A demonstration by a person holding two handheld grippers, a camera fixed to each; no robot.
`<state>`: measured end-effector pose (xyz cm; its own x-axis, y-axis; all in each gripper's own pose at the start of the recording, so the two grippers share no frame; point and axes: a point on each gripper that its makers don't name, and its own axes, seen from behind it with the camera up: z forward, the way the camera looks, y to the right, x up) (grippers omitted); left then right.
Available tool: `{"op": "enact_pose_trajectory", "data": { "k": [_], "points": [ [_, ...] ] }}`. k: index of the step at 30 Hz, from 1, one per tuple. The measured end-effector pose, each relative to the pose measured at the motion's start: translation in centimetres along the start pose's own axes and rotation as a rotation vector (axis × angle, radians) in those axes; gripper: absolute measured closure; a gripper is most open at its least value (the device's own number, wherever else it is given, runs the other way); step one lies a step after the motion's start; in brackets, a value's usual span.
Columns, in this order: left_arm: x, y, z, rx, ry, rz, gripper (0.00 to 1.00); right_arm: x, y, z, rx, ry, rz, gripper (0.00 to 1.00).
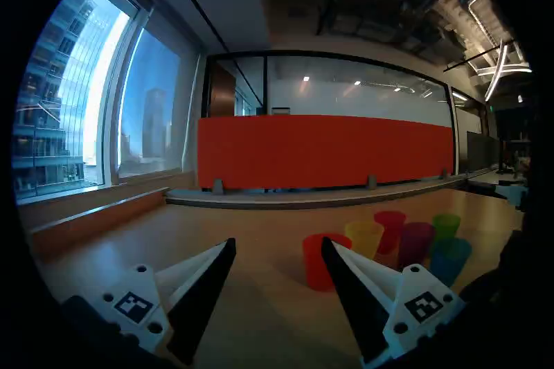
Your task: Pour water
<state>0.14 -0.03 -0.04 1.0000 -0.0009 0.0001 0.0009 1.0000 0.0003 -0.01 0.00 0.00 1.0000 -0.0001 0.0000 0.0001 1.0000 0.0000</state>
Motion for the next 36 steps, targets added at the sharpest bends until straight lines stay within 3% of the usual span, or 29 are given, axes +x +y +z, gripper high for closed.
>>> {"op": "enact_pose_trajectory", "data": {
  "k": [21,36],
  "points": [
    [0.2,-0.5,0.1,0.011,-0.016,0.011,0.09,0.3,-0.3,0.2,0.008,-0.013,-0.019,0.00],
    [7.5,-0.2,0.8,-0.032,-0.012,-0.008,0.08,6.3,-0.9,1.1,0.059,-0.061,-0.030,0.00]
  ]
}}
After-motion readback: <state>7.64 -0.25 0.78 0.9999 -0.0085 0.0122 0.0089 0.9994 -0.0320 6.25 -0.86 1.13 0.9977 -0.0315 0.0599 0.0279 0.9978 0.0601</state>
